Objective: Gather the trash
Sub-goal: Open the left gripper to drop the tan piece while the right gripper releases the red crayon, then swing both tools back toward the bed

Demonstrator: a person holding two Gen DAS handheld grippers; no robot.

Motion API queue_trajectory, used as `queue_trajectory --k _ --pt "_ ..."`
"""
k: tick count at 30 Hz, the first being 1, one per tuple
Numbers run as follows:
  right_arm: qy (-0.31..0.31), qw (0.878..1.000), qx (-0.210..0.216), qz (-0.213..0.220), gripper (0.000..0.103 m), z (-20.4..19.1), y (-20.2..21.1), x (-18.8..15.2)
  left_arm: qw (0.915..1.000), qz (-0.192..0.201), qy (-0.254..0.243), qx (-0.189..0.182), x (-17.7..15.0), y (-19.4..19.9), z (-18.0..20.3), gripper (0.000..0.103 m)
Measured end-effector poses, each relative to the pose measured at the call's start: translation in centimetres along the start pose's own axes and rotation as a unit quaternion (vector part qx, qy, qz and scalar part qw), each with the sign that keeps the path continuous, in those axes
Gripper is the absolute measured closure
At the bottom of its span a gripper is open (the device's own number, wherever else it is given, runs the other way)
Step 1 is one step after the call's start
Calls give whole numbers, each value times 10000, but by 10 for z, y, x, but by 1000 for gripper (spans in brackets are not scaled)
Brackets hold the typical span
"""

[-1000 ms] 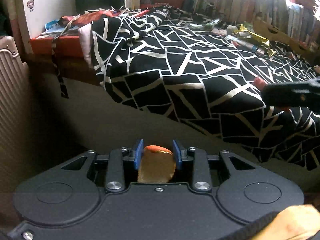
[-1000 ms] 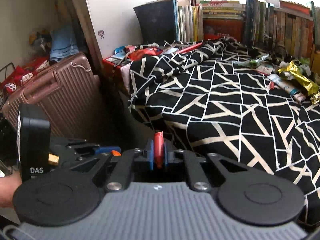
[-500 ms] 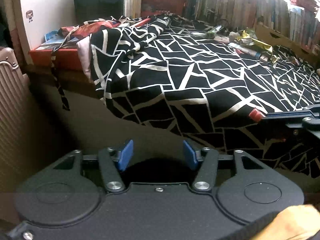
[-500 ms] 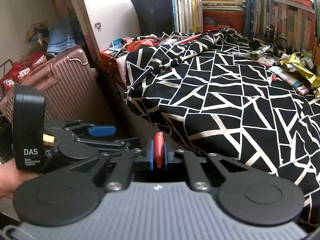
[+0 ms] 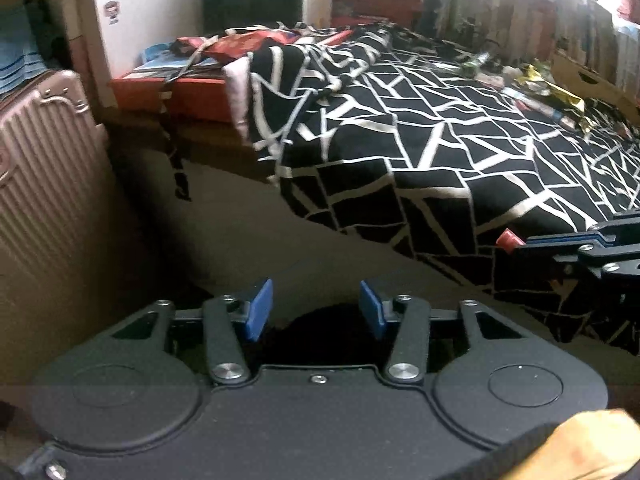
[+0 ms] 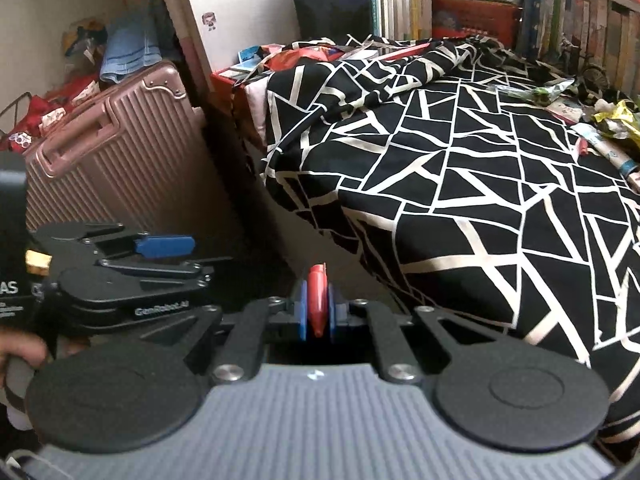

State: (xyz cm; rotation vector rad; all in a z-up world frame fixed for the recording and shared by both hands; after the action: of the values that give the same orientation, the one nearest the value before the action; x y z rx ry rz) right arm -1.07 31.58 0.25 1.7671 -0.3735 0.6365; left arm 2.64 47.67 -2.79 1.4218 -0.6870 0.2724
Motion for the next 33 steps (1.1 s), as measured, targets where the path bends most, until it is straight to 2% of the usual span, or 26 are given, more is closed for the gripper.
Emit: queue_trajectory --k 9,11,13,14,18,20,21,24,26,29,33 --pt "171 9992 288 -217 87 -10 -22 11 9988 -16 414 254 0 7 -19 57" --pt "243 9991 243 -233 64 -14 -27 14 9987 -30 433 284 -1 8 -21 57" --pt "345 9990 143 -263 19 -16 -32 17 9985 -73 427 327 -3 9 -25 55" --pt "386 9990 72 -231 14 -16 -32 18 9984 -103 465 314 -4 9 -27 53" --pt "327 9992 -128 -174 12 -5 -30 23 9974 -126 561 443 -7 10 -33 51" --pt "143 9995 -235 -170 8 4 -30 23 9972 -121 576 467 -8 11 -33 47" --pt "38 9995 -284 -160 1 9 -29 23 9972 -121 571 475 -8 11 -33 47" --pt "-166 9993 -301 -130 0 21 -25 23 9974 -155 531 452 -8 12 -29 43" --pt "-202 9993 -317 -92 0 25 -20 24 9975 -163 514 448 -7 15 -26 36" --pt "-224 9990 -379 6 0 29 -9 28 9983 -101 450 344 -3 24 -17 31" --pt "-366 9987 -339 144 0 33 13 37 9996 29 274 75 11 43 -5 31"
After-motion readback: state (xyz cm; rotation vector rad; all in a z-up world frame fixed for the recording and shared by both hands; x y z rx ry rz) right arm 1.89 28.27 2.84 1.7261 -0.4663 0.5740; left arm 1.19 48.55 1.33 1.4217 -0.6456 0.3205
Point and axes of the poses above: each gripper's, at about its wrist camera, not at the fingertips, and y roughly against the way its jaws point, z to its right, x to its top, the point moved 8 cm from there along -y, roughly the way its jaws point, and after that the axes turned 6 degrees about -z, right-handed, at the moved point
